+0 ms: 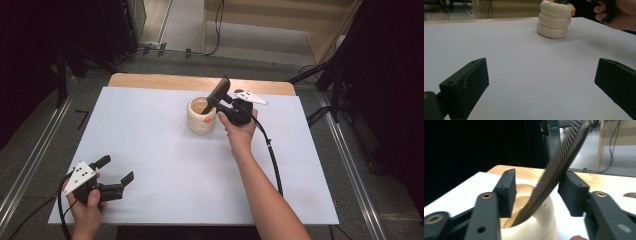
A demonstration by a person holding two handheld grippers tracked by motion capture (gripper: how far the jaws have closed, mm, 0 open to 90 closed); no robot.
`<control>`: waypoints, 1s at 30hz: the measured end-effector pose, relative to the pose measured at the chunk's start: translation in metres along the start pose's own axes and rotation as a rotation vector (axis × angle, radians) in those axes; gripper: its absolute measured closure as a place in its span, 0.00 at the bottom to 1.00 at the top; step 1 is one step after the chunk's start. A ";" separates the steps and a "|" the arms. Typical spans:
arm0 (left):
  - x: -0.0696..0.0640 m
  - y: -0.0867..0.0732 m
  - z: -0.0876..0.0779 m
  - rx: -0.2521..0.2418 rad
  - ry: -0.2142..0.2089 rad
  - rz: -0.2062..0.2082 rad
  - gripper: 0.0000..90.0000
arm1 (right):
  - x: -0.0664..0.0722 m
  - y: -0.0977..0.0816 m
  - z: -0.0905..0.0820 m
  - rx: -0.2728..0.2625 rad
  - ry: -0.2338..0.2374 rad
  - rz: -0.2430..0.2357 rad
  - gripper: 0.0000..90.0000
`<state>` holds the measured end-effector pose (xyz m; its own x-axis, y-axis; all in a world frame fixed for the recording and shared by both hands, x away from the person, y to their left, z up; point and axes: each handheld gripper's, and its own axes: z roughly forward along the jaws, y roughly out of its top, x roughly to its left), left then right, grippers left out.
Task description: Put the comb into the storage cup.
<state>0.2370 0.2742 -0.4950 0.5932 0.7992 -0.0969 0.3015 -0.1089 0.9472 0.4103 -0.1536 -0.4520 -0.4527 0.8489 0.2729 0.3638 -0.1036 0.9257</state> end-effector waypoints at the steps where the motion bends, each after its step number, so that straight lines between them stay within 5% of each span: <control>1: 0.000 0.000 0.000 -0.001 0.000 -0.001 0.00 | 0.000 0.000 -0.002 0.002 0.002 0.000 0.46; 18: -0.001 0.000 0.001 -0.002 0.000 0.009 0.00 | -0.001 0.000 -0.033 0.024 0.029 -0.045 0.32; 30: -0.003 0.000 0.002 0.002 0.003 0.028 0.00 | 0.004 -0.006 -0.057 0.033 0.052 -0.104 0.01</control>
<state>0.2365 0.2711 -0.4953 0.5993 0.7975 -0.0694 0.2864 -0.1325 0.9489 0.3601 -0.1787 -0.4419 -0.5306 0.8262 0.1894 0.3384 0.0016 0.9410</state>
